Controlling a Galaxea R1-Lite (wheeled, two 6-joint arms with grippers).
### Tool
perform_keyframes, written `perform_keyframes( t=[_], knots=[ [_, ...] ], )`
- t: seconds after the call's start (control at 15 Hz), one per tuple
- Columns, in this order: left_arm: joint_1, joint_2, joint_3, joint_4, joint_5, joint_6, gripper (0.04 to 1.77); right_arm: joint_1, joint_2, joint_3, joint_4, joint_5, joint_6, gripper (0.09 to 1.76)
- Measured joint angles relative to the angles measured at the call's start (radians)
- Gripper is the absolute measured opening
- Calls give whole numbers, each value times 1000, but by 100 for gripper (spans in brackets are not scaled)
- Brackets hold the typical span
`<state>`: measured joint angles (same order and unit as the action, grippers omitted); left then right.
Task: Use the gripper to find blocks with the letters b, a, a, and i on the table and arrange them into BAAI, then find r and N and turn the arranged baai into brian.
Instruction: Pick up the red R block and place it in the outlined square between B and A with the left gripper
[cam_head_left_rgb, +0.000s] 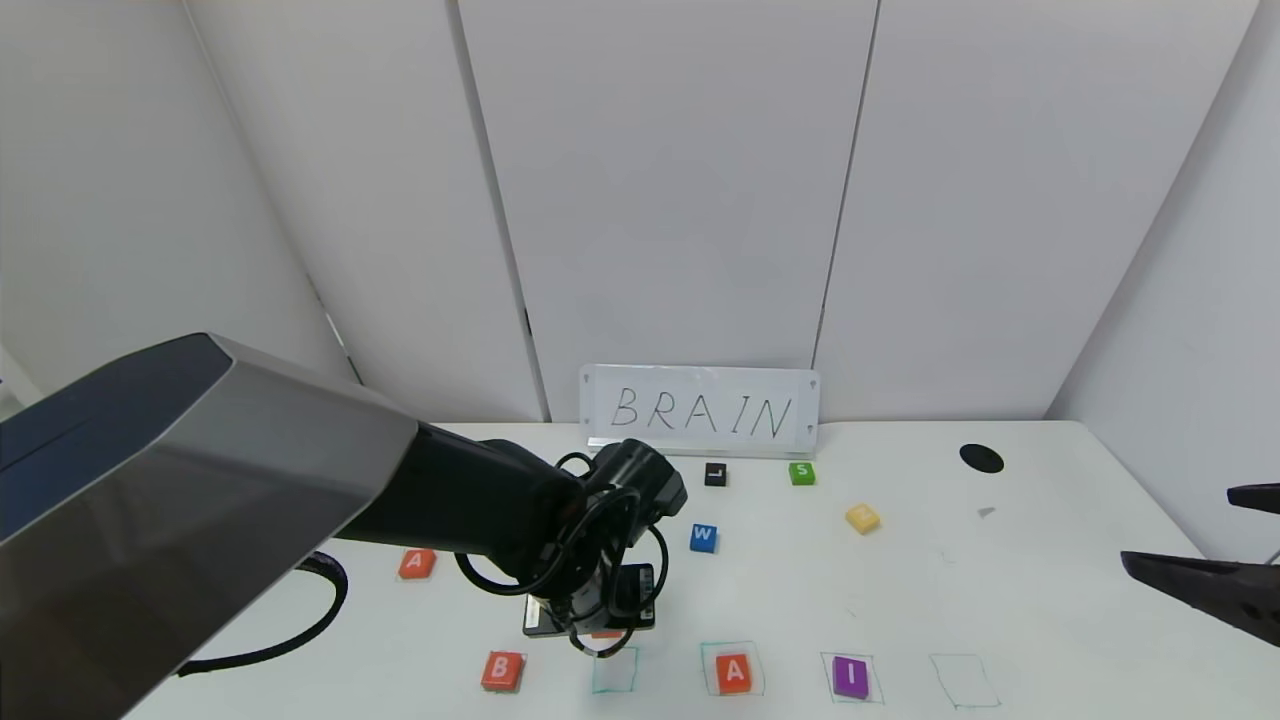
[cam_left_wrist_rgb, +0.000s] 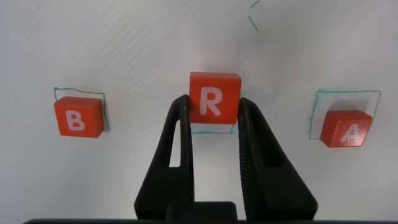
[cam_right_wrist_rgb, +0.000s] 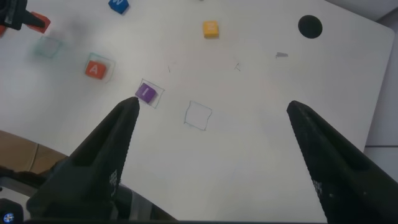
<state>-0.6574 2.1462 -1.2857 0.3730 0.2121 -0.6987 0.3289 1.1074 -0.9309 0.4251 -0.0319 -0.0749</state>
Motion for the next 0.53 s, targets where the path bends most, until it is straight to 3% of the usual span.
perform_keyframes(
  t=[0.53],
  knots=[
    [-19,11,47,-9,4,-54,48,5,8,3,0,-1,0,171]
  ],
)
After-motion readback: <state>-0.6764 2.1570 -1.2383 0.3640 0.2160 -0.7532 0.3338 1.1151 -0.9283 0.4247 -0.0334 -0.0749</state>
